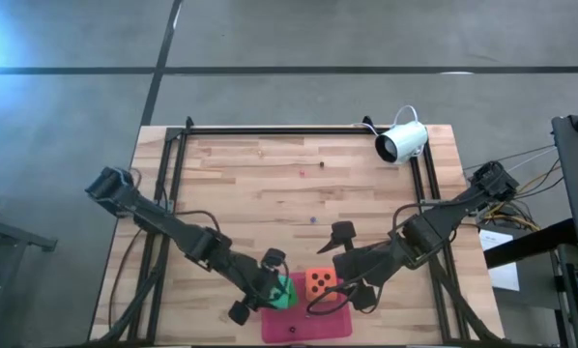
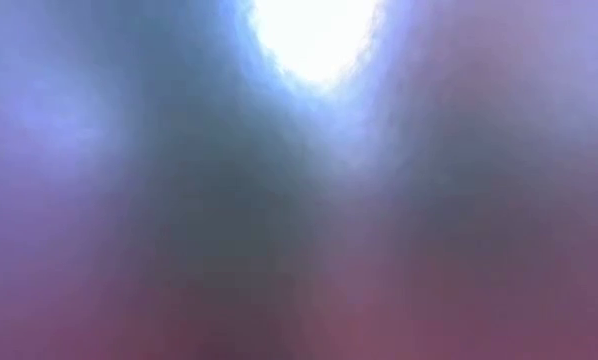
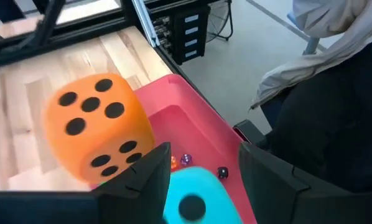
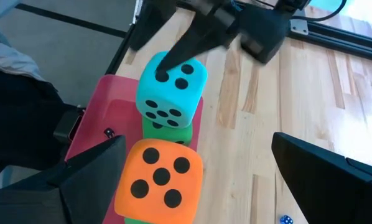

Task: Pick & Place Dice
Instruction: Put the blue dice into the pink bin

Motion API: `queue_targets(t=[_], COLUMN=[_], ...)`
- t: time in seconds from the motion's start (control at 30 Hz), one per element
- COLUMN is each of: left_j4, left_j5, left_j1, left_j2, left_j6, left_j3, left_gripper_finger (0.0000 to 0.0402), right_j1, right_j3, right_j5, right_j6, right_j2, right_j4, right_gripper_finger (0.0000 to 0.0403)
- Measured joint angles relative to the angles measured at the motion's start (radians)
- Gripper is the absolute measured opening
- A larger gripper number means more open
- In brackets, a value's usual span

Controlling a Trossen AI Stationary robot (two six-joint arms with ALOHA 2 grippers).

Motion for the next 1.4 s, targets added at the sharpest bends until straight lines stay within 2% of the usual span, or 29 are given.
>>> queue_targets(t=[0.23,0.37,0.47,0.67,0.87,1.03,1.2,1.4], left_j4=[-0.166,-0.256,-0.280,-0.282,-0.212,-0.148,-0.149,-0.155], left_j5=[-0.001,-0.060,-0.121,-0.132,-0.179,-0.214,-0.222,-0.223], left_j1=[0.019,0.046,0.073,0.123,0.157,0.159,0.164,0.164], left_j2=[-0.145,-0.208,-0.258,-0.389,-0.541,-0.632,-0.680,-0.678], left_j6=[0.021,0.018,-0.020,-0.081,-0.093,-0.085,-0.085,-0.085], left_j3=[0.000,-0.020,-0.074,-0.230,-0.383,-0.489,-0.507,-0.507], left_gripper_finger=[0.0201,0.0206,0.0210,0.0216,0.0212,0.0201,0.0190,0.0178], right_j1=[0.000,-0.001,-0.003,-0.041,-0.144,-0.289,-0.437,-0.518], right_j3=[0.000,0.000,0.000,0.000,0.000,0.000,0.000,-0.004], right_j5=[0.000,0.000,0.001,0.001,0.001,0.001,-0.002,-0.010], right_j6=[-0.004,-0.004,-0.023,-0.049,-0.047,0.002,0.008,0.017], right_j2=[0.000,0.000,0.000,0.000,-0.005,-0.024,-0.037,-0.037], right_j4=[-0.001,-0.001,0.004,-0.007,-0.032,-0.132,-0.167,-0.202], right_gripper_finger=[0.0400,0.0400,0.0400,0.0400,0.0400,0.0400,0.0400,0.0400])
